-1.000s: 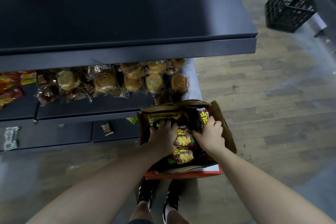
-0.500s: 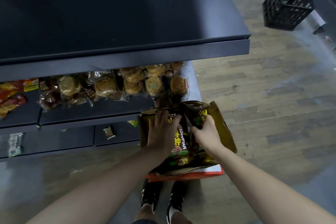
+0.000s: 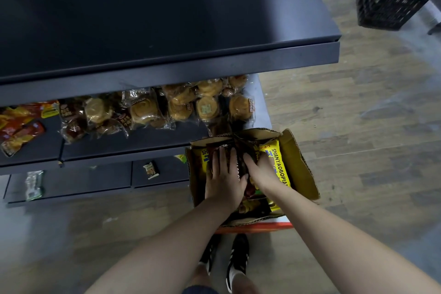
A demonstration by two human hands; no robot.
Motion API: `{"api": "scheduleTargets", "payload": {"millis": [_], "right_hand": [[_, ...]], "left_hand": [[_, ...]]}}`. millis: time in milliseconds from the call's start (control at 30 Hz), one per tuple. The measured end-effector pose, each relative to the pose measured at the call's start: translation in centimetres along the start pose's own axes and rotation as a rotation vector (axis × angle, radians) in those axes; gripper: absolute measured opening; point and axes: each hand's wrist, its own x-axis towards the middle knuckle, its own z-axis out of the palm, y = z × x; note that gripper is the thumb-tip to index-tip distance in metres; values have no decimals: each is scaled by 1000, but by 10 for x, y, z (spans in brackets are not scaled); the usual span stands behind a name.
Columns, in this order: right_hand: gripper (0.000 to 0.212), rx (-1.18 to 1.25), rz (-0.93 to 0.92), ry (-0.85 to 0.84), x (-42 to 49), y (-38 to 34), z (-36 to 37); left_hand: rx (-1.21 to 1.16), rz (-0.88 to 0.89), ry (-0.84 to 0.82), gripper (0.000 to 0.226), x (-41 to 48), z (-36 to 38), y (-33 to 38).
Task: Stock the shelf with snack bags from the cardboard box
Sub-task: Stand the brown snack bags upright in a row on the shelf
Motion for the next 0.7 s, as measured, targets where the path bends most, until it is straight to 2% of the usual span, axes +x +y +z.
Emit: {"api": "scheduleTargets", "payload": {"millis": [100,200,300,400,533,567,667,700], "right_hand": [[46,-8,11,48,3,2,-1],[47,35,28,32,1,1,-7],[42,115,34,-31,0,-1,-14],[37,216,56,-157,-2,-2,-28],[69,335,194,-333,-1,0,-47],[69,386,233,-373,-1,1,-49],[47,495,268,-485,-13,-6,-51],[48,518,258,-520,-18,-8,-50]], "left_hand": [[-48,-183,86,100,-4,-7,6],[-226,-427,-53,108,-3,-12,13],[-473,-601,-130,104,3,-19,13],[-601,-588,-131,83,5,-24,4],[-999,-526,-97,49,-7,-39,-10],[-1120,-507,-116,46,-10,-41,-14],[-1442,-519,-222,33,-15,-56,-19],[-1503,-532,-275,27,-16,-57,-20]]}}
